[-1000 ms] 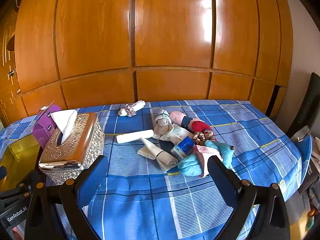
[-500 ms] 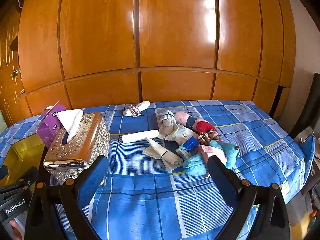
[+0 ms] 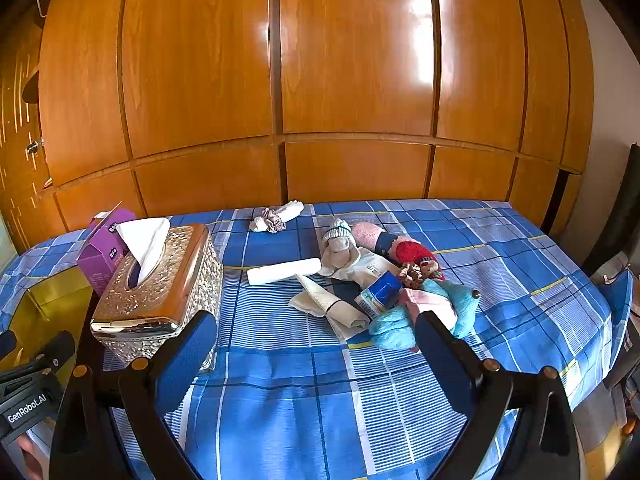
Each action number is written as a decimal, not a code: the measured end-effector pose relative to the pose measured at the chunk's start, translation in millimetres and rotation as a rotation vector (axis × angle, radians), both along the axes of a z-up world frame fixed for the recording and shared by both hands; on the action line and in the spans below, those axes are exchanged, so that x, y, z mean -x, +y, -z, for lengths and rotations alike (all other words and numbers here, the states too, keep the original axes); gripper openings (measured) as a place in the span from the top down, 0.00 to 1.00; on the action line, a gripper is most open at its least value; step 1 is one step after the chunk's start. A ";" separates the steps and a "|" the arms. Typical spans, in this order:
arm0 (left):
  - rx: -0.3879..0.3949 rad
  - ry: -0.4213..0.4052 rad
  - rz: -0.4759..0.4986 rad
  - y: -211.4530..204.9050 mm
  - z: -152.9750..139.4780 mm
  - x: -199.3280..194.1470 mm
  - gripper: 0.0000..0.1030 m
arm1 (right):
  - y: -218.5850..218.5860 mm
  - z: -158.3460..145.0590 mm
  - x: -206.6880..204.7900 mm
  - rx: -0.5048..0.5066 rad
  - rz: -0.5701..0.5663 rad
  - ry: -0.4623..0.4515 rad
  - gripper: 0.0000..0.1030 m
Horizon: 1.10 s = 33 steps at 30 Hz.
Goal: Organize soft objects
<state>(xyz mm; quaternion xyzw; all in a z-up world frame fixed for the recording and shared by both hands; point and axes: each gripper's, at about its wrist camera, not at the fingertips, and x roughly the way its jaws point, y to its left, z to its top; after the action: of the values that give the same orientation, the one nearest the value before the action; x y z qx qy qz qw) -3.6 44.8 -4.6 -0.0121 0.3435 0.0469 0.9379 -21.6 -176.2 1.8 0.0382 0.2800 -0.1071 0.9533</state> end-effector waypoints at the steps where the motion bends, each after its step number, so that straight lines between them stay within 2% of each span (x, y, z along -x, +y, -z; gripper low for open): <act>1: 0.002 0.001 0.000 0.3 0.0 0.0 0.00 | 0.1 -0.2 0.0 0.001 0.000 -0.001 0.02; 24: 0.047 -0.008 0.009 7.0 -5.7 2.4 0.00 | 4.7 -6.1 -1.3 -0.003 -0.008 -0.002 0.02; 28: 0.046 -0.003 0.028 2.6 -4.5 0.9 0.00 | -1.2 -2.7 -3.0 -0.015 -0.005 0.006 0.02; 33: 0.054 -0.008 0.108 -11.4 -7.5 -2.1 0.00 | -12.4 0.1 -7.1 -0.034 -0.003 0.020 0.02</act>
<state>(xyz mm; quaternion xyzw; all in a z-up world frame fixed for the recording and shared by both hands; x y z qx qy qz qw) -1.5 33.4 2.9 -0.0189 0.3409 -0.0131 0.9398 -14.5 -188.6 1.7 0.0528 0.2912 -0.1010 0.9498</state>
